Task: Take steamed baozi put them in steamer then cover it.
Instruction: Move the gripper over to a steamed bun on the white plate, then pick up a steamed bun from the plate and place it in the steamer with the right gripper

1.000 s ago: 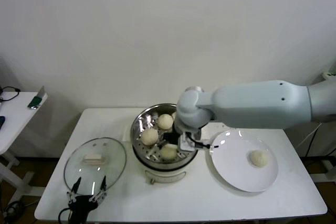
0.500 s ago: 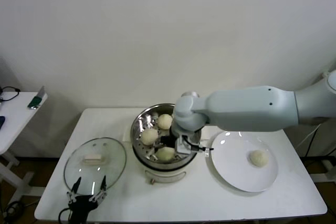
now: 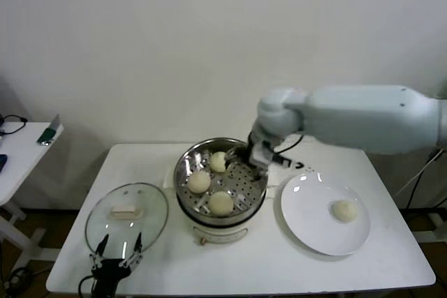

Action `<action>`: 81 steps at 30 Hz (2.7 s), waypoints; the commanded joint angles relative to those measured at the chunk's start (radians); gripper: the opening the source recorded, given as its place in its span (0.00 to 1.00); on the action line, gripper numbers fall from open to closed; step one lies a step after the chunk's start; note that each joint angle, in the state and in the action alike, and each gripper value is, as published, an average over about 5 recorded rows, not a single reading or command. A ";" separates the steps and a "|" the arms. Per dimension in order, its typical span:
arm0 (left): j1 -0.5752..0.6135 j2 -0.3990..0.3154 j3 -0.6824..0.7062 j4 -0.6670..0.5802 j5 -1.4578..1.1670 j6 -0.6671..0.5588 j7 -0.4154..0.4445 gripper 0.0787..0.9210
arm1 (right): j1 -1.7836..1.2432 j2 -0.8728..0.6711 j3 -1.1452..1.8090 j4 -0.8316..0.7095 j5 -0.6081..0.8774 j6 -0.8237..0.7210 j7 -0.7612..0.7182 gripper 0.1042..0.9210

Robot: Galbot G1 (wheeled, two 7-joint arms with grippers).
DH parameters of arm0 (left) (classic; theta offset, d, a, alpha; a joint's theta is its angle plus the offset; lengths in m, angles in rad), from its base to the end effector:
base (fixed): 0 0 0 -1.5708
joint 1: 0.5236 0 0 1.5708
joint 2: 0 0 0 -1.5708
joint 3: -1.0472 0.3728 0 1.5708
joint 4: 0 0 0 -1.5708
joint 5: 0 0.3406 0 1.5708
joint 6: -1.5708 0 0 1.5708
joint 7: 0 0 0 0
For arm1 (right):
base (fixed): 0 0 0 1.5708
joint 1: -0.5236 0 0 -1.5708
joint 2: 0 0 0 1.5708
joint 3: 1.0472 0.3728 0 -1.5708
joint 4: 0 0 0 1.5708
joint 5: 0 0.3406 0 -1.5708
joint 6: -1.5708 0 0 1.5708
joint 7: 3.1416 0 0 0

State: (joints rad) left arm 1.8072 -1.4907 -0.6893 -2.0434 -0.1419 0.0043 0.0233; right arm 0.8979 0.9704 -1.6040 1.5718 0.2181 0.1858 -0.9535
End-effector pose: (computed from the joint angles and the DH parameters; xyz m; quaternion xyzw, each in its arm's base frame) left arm 0.0700 0.0673 -0.3605 0.0427 -0.9895 -0.0085 0.1381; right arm 0.5039 0.0282 0.0046 0.6369 -0.2732 0.7153 0.0893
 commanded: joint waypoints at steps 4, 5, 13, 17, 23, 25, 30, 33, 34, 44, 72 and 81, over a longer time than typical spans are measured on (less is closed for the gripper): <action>-0.004 0.003 0.001 0.001 -0.003 0.001 0.001 0.88 | 0.157 -0.367 -0.279 -0.154 0.309 -0.196 -0.141 0.88; -0.007 0.003 0.001 0.001 -0.004 0.001 0.001 0.88 | 0.115 -0.397 -0.271 -0.166 0.281 -0.205 -0.135 0.88; -0.017 0.003 -0.006 0.002 -0.012 0.002 0.002 0.88 | -0.233 -0.529 -0.076 -0.238 0.066 -0.259 -0.080 0.88; -0.019 -0.002 -0.007 0.004 -0.015 0.001 0.003 0.88 | -0.392 -0.550 0.051 -0.238 -0.010 -0.300 -0.048 0.88; -0.018 -0.006 -0.008 0.005 -0.017 0.001 0.003 0.88 | -0.600 -0.555 0.223 -0.244 -0.067 -0.357 0.006 0.88; -0.018 -0.007 -0.008 0.007 -0.016 0.001 0.003 0.88 | -0.663 -0.546 0.282 -0.261 -0.078 -0.366 0.019 0.88; -0.013 -0.009 -0.008 0.006 -0.013 0.002 0.003 0.88 | -0.754 -0.496 0.380 -0.317 -0.093 -0.384 0.058 0.88; -0.010 -0.009 -0.008 0.004 -0.011 0.003 0.003 0.88 | -0.770 -0.460 0.406 -0.349 -0.099 -0.387 0.075 0.88; -0.009 -0.009 -0.009 0.003 -0.011 0.004 0.003 0.88 | -0.771 -0.449 0.410 -0.358 -0.100 -0.387 0.078 0.88; 0.004 -0.009 -0.012 -0.003 -0.009 0.003 0.002 0.88 | -0.772 -0.383 0.412 -0.406 -0.091 -0.391 0.076 0.88; 0.001 -0.015 -0.010 -0.005 -0.010 0.003 0.001 0.88 | -0.386 -0.374 0.129 -0.288 0.091 -0.412 0.005 0.62; -0.005 -0.012 -0.007 0.000 -0.010 0.003 0.001 0.88 | 0.216 -0.182 -0.225 -0.125 0.420 -0.425 -0.048 0.61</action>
State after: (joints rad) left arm 1.7999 -1.5022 -0.6923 -2.0430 -0.1521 0.0080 0.0240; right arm 0.5673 0.6402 -1.5168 1.3087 0.3494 -0.2268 -0.9603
